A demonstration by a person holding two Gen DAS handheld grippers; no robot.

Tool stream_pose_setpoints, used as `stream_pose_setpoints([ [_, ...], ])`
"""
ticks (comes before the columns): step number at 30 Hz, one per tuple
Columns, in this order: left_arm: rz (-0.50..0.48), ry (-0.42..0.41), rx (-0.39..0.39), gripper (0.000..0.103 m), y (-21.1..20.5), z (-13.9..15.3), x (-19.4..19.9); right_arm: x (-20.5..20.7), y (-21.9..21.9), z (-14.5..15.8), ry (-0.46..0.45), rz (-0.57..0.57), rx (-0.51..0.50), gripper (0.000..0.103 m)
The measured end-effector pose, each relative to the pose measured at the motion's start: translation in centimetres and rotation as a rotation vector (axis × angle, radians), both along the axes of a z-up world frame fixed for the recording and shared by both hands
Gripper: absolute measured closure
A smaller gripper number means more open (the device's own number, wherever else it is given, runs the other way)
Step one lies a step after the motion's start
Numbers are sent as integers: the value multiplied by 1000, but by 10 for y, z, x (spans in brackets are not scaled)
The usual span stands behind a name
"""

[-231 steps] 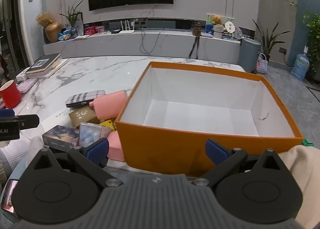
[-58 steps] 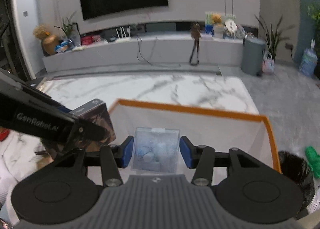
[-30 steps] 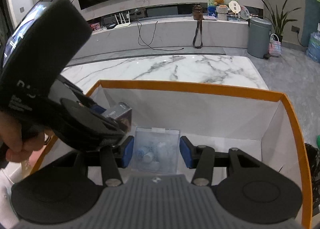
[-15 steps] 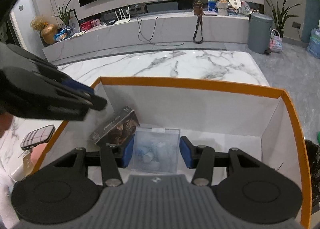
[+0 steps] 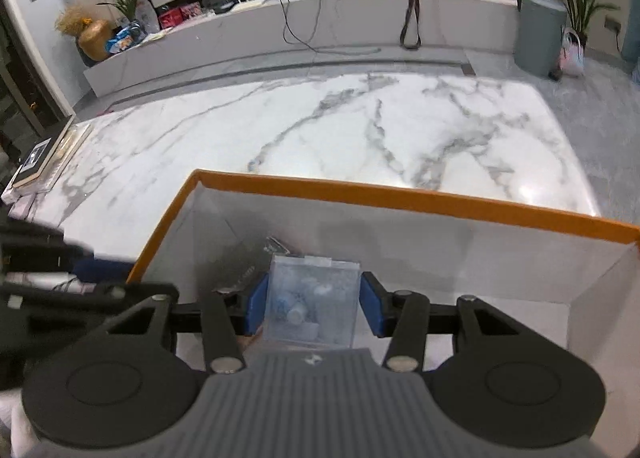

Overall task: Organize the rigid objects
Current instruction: 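Lower the PHOTO CARD box into the orange box while right tool releases clear box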

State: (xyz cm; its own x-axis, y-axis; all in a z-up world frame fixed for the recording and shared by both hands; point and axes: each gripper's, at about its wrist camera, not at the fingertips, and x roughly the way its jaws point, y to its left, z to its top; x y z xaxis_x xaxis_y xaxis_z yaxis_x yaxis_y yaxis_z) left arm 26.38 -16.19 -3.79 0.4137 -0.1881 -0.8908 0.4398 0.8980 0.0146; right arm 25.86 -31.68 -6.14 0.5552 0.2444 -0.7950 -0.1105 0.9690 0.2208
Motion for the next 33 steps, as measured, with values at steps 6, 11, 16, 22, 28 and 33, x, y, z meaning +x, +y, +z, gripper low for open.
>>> stream_pose_setpoints([
  [6,-24,2,-22,90,1,-2,-5,13,5,-15,73,-28,103,54],
  [11,-3,22,-47,89,8,0,-11,13,16,-18,96,-14,143,54],
  [16,-10,27,-47,86,11,0,-22,11,24,-16,97,9,119,55],
  [22,10,46,-55,85,12,1,-19,25,23,-24,147,-21,102,55],
  [28,17,46,-86,85,17,1,-20,26,21,-28,163,-28,126,52],
  [33,14,42,-86,85,17,2,-21,22,13,-24,177,-37,164,48],
])
